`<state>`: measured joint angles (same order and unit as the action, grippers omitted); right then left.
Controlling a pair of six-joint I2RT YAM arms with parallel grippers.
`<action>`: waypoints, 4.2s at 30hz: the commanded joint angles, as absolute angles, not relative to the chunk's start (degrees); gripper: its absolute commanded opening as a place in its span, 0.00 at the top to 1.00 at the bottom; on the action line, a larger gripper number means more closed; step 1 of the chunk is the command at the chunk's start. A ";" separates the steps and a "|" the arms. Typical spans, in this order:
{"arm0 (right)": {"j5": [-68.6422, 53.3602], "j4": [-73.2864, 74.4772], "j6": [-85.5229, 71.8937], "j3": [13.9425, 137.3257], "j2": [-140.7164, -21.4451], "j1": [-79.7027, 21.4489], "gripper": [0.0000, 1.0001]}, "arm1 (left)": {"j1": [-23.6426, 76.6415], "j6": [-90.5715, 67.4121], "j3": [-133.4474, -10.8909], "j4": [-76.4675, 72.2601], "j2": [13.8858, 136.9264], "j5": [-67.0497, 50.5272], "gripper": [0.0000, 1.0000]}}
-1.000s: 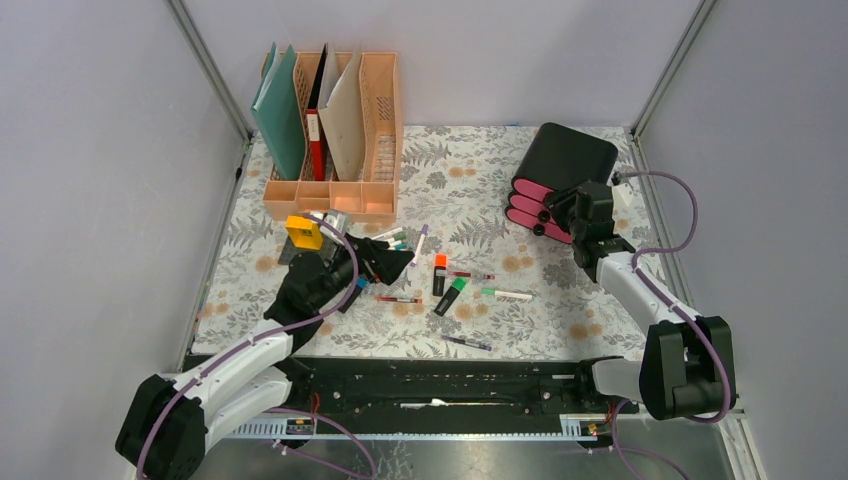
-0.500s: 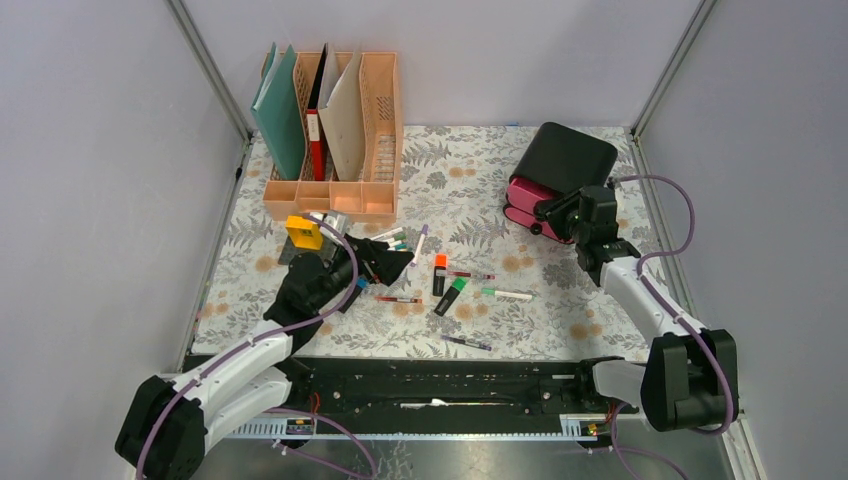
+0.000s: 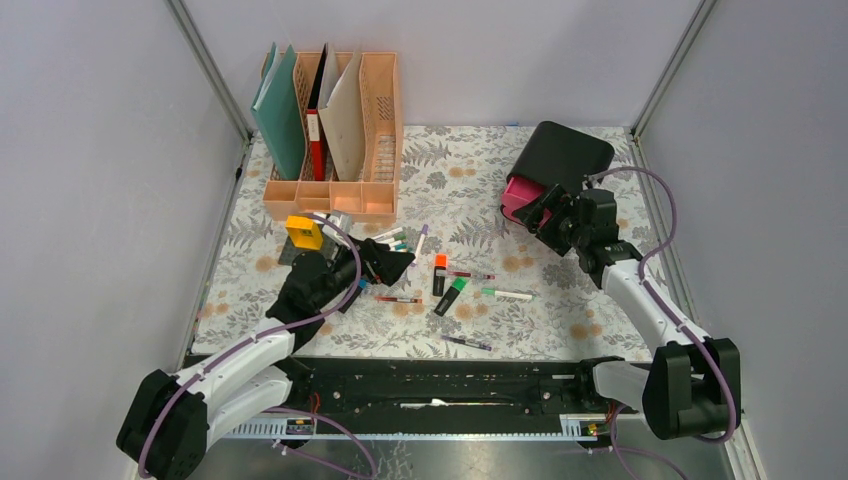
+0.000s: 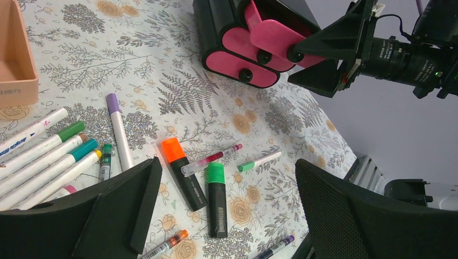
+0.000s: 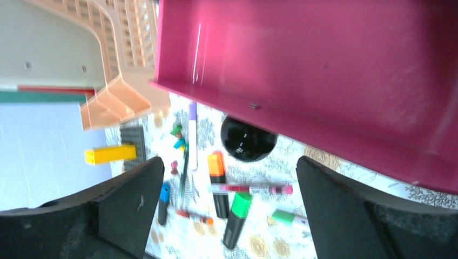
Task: Organize the desk
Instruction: Open the drawer in the storage box, then pick up the stationery from the center of the board.
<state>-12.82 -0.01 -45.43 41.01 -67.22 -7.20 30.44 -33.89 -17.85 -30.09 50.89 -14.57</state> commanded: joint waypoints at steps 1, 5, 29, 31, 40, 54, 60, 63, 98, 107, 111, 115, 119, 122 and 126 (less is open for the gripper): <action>-19.21 2.80 -37.87 44.58 -66.12 -7.63 0.00 | 30.45 -33.33 -19.44 -32.59 50.45 -15.17 0.01; -22.04 3.04 -37.64 45.20 -65.68 -7.59 0.00 | 30.43 -33.29 -19.59 -32.08 50.00 -15.29 0.01; -35.69 28.16 17.21 59.48 -53.80 -7.84 0.00 | 30.39 -39.42 -22.98 -28.28 51.31 -17.41 0.01; -41.38 28.22 20.03 58.54 -53.70 -7.82 0.00 | 30.40 -39.59 -23.04 -27.71 51.65 -19.41 0.01; -51.17 26.68 25.87 50.85 -54.98 -7.82 0.00 | 30.66 -39.51 -24.69 -15.92 55.31 -22.10 0.01; -44.86 29.58 28.55 50.44 -53.83 -7.82 0.00 | 49.88 -33.34 -36.67 -1.82 67.36 3.02 0.01; -43.84 29.62 28.53 50.53 -53.93 -7.82 0.00 | 56.86 -32.05 -42.36 -1.26 77.47 10.95 0.01; -43.43 29.69 28.54 50.56 -54.05 -7.80 0.00 | 59.42 -31.58 -45.33 -0.10 81.96 13.89 0.02; -43.42 30.21 29.12 50.55 -53.88 -7.82 0.00 | 63.63 -27.66 -59.55 9.54 104.87 20.43 0.71; -44.91 31.09 29.57 50.96 -53.84 -7.82 0.00 | 63.63 -27.86 -53.16 2.01 96.34 17.04 0.98; -46.45 31.55 29.79 51.11 -53.88 -7.82 0.00 | 63.63 -27.98 -47.02 -7.09 89.06 15.11 1.00; -48.72 31.89 29.75 51.15 -53.84 -7.78 0.00 | 63.63 -27.69 -39.81 -19.12 81.90 13.23 1.00; -52.74 32.07 29.49 51.04 -54.03 -7.77 0.00 | 63.63 -29.38 -28.27 -38.82 74.50 12.36 1.00; -56.04 32.04 29.30 50.68 -54.20 -7.82 0.00 | 63.64 -31.64 -22.90 -51.63 71.67 12.55 1.00; -59.20 31.02 28.30 49.98 -54.48 -7.80 0.00 | 63.68 -36.37 -21.83 -58.65 71.31 13.51 1.00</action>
<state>-53.21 31.48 28.71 49.54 -54.68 -7.51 63.44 -31.33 -22.13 -41.15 72.51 13.54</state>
